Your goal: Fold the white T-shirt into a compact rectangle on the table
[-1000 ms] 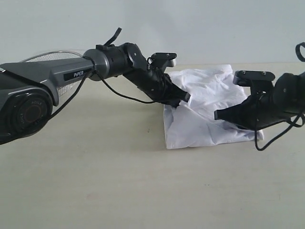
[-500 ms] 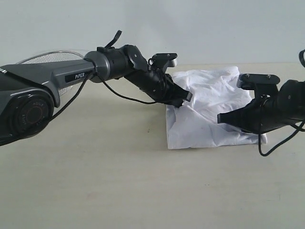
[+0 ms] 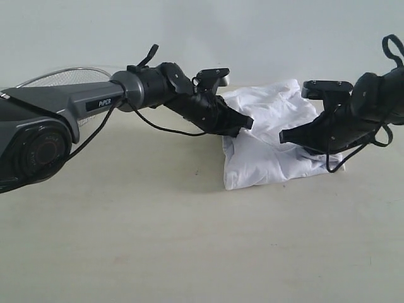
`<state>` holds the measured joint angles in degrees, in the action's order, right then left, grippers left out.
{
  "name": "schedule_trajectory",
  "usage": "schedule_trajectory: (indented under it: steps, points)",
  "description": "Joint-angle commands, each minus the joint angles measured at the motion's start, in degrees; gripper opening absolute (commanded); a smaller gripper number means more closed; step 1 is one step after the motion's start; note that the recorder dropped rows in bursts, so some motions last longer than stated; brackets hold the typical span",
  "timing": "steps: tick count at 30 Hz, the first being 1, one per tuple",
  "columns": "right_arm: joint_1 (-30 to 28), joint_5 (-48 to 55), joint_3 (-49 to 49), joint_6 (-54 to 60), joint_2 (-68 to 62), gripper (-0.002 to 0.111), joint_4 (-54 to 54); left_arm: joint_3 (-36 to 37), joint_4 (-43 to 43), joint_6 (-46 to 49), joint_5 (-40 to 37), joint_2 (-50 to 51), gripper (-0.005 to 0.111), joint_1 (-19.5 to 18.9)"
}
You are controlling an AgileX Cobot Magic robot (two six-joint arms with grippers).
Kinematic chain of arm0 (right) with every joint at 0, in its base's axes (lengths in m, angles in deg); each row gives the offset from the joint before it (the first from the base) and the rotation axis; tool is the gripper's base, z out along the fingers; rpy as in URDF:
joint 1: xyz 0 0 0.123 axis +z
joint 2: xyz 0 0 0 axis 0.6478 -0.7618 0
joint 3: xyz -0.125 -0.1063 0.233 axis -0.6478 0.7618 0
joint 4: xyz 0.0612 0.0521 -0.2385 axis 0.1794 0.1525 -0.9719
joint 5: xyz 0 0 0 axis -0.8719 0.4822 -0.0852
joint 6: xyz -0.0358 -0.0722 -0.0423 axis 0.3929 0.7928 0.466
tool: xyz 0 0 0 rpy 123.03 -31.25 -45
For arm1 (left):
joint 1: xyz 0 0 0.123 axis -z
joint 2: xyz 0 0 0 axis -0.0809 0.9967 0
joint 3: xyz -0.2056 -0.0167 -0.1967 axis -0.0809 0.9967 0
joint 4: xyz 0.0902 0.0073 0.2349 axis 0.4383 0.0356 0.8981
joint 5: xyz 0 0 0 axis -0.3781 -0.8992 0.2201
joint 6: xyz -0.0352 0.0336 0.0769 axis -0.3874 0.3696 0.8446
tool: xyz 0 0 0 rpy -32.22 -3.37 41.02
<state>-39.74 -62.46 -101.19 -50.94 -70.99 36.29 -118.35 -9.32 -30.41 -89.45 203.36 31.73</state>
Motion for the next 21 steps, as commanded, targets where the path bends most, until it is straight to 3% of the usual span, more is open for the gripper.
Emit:
schedule_trajectory:
  steps: [1, 5, 11, 14, 18, 21]
  points:
    - [-0.12, 3.58, -0.78, 1.65, -1.57, 0.000, -0.48, 0.49, 0.20, 1.71, -3.79, -0.45, 0.004, -0.61]
    - [0.08, 6.16, -0.78, 3.85, 3.47, 0.000, -0.48, 0.49, 0.20, 5.63, -9.33, -5.94, 0.004, -0.61]
    - [6.25, 7.41, -0.78, 10.27, 11.86, 0.000, -0.60, 2.36, 10.59, 2.89, -22.49, -14.12, 0.004, -1.40]
    - [9.30, 4.75, -2.00, 10.27, 9.12, 0.000, -0.43, 7.93, 11.02, 2.80, -23.48, -16.98, 0.004, -2.33]
    - [9.62, 9.24, -13.37, 10.13, -0.14, 0.000, -0.55, 19.95, 12.19, 2.91, -21.46, -24.24, 0.004, -4.27]
    - [9.73, 14.77, -22.70, 11.05, -7.20, 0.000, -0.56, 32.17, 13.93, 2.91, -15.60, -32.50, 0.004, -6.78]
